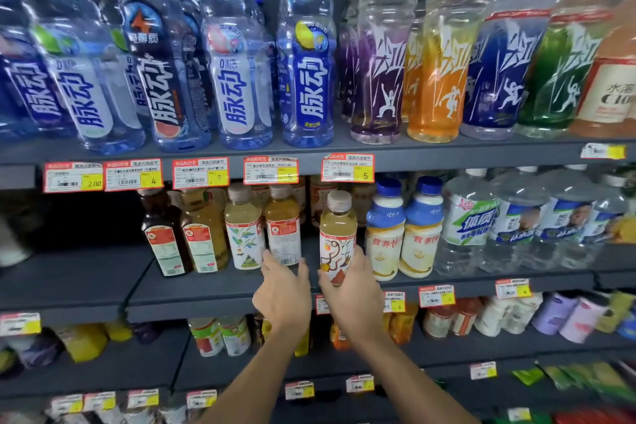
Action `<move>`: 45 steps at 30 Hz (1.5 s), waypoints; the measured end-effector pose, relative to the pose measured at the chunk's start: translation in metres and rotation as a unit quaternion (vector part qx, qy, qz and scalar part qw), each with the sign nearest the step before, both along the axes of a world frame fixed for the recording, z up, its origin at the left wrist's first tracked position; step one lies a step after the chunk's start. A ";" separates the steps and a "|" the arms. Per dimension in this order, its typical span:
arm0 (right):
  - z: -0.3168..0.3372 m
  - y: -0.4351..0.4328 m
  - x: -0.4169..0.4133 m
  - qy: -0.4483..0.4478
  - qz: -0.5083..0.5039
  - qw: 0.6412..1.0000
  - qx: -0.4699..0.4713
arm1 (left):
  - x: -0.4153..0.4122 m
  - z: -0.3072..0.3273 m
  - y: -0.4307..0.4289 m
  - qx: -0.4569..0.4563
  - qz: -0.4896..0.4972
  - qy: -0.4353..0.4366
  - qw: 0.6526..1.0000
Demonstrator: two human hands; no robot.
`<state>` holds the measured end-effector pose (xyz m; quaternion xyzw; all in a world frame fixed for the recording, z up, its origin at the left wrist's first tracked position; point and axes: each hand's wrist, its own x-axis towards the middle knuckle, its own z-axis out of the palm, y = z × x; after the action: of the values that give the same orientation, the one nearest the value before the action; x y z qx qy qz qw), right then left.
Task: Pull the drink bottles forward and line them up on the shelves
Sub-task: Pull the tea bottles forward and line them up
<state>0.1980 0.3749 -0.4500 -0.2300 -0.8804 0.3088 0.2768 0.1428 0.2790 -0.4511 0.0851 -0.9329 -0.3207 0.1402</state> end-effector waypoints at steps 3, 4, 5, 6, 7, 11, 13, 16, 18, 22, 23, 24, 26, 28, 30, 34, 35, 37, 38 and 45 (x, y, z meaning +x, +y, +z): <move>0.003 0.002 0.001 -0.005 0.007 1.000 -0.004 | -0.003 0.001 0.017 0.004 0.031 -0.006 0.999; 0.003 0.003 0.001 -0.009 0.010 1.000 -0.008 | -0.005 0.002 0.022 0.003 0.047 -0.015 0.999; 0.004 0.004 0.001 -0.013 0.015 1.000 -0.012 | -0.007 0.004 0.026 0.001 0.063 -0.027 0.998; 0.004 0.005 0.001 -0.015 0.019 1.000 -0.016 | -0.008 0.005 0.030 0.000 0.077 -0.035 0.996; 0.003 0.007 0.001 -0.016 0.022 0.999 -0.018 | -0.010 0.005 0.032 0.000 0.088 -0.041 0.995; 0.001 0.012 0.000 -0.018 0.038 0.999 -0.016 | -0.015 0.002 0.034 -0.018 0.102 -0.037 0.994; 0.000 0.014 0.000 -0.014 0.045 0.999 -0.012 | -0.014 0.000 0.031 -0.027 0.093 -0.032 0.995; -0.001 0.016 0.001 -0.004 0.053 0.999 -0.004 | -0.010 -0.003 0.017 -0.055 0.052 -0.009 0.997; -0.001 0.017 0.002 0.002 0.061 0.998 -0.001 | -0.006 -0.007 0.001 -0.061 0.011 0.015 0.998; 0.000 0.018 0.003 0.008 0.071 0.997 0.002 | 0.003 -0.008 -0.033 -0.041 -0.067 0.058 0.995; 0.001 0.018 0.003 0.013 0.076 0.997 -0.002 | 0.005 -0.007 -0.040 -0.036 -0.085 0.063 0.994; 0.002 0.018 0.002 0.020 0.082 0.996 -0.011 | 0.006 -0.006 -0.046 -0.032 -0.102 0.063 0.992; 0.004 0.017 0.002 0.031 0.090 0.995 -0.043 | 0.007 -0.006 -0.054 -0.010 -0.134 0.052 0.990; 0.006 0.016 0.000 0.029 0.092 0.992 -0.079 | 0.005 -0.005 -0.060 0.025 -0.163 0.039 0.985; 0.009 0.016 -0.002 0.019 0.106 0.989 -0.099 | 0.003 -0.004 -0.064 0.040 -0.191 0.020 0.981; 0.012 0.020 -0.009 0.000 0.141 0.986 -0.093 | -0.004 0.003 -0.066 0.044 -0.235 -0.017 0.971; 0.013 0.020 -0.010 -0.003 0.140 0.987 -0.081 | -0.004 0.004 -0.066 0.043 -0.240 -0.012 0.970; 0.013 0.018 -0.010 -0.003 0.134 0.989 -0.070 | 0.001 0.006 -0.064 0.047 -0.232 0.016 0.972; 0.013 0.017 -0.010 0.001 0.131 0.989 -0.074 | 0.005 0.006 -0.061 0.059 -0.215 0.029 0.974; 0.006 0.006 -0.004 0.038 0.073 0.991 -0.106 | 0.006 0.007 -0.041 0.067 -0.129 0.027 0.989</move>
<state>0.1936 0.3812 -0.4440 -0.1812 -0.8461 0.4283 0.2605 0.1491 0.2376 -0.4441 -0.0354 -0.9082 -0.4005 0.1165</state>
